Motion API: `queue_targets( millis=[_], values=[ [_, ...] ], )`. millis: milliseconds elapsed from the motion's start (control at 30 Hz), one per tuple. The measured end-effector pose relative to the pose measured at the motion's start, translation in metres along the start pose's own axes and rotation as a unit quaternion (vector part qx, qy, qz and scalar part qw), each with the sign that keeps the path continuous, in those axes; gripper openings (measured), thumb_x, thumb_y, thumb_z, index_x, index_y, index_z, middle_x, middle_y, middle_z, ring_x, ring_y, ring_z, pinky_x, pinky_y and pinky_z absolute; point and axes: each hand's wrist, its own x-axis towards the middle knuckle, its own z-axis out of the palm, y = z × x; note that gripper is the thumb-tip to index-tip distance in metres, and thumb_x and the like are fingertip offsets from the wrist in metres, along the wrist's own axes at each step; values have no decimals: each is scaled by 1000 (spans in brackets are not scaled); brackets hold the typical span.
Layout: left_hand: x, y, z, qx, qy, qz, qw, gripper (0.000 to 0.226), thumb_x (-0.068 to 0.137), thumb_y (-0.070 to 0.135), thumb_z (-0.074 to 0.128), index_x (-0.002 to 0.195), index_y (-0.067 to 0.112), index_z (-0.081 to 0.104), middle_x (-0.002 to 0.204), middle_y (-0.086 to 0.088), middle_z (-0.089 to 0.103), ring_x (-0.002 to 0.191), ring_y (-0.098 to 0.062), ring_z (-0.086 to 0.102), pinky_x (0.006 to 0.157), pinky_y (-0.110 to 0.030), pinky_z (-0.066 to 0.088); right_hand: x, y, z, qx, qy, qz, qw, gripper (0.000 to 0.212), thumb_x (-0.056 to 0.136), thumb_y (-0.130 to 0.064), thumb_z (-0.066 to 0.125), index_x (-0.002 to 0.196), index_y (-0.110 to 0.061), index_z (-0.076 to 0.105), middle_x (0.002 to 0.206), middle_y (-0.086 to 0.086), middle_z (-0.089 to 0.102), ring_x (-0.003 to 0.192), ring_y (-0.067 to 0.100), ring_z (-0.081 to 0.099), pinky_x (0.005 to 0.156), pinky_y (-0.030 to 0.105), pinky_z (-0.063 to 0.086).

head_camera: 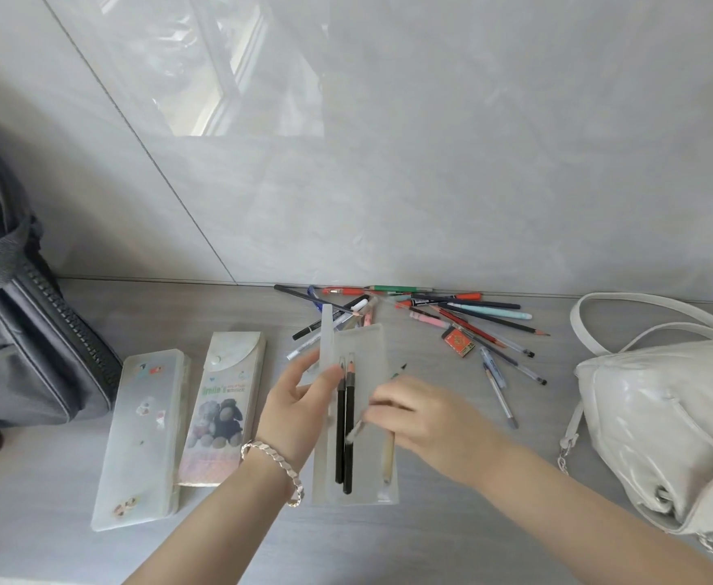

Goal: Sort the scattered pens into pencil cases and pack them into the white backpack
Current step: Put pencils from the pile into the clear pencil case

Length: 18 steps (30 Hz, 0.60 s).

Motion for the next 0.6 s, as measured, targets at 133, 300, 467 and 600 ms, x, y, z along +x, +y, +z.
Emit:
queue_targets(
  millis=[133, 300, 467, 600],
  values=[
    [0, 4, -2, 2, 0, 26, 1000, 21, 86, 29, 59, 89, 48, 51, 51, 33, 62, 77, -3, 61, 74, -21, 45, -8, 2, -6, 46, -3, 70, 996, 23, 92, -22, 46, 110, -19, 59, 94, -17, 53, 82, -6, 50, 71, 21, 46],
    [-4, 1, -2, 23, -1, 34, 999, 20, 85, 30, 61, 90, 48, 54, 52, 26, 65, 77, -3, 61, 76, -24, 48, -6, 6, -12, -5, -46, 47, 998, 53, 97, -42, 15, 123, -13, 51, 131, -2, 42, 116, 18, 50, 93, 28, 45],
    [-13, 2, 3, 36, -22, 75, 996, 27, 85, 23, 60, 88, 48, 54, 66, 13, 72, 68, 7, 65, 87, -34, 51, 9, -11, -9, 12, -41, 61, 997, 38, 100, -32, 28, 128, -16, 47, 144, -8, 35, 123, 6, 37, 100, 8, 27],
    [-21, 7, 5, 26, -26, 97, 995, 31, 87, 17, 58, 91, 47, 52, 84, 7, 71, 69, 12, 64, 80, -21, 51, 17, -20, 0, -9, -42, 97, 994, 36, 98, -17, 33, 126, -11, 56, 143, -1, 44, 134, 8, 35, 108, 9, 18]
  ],
)
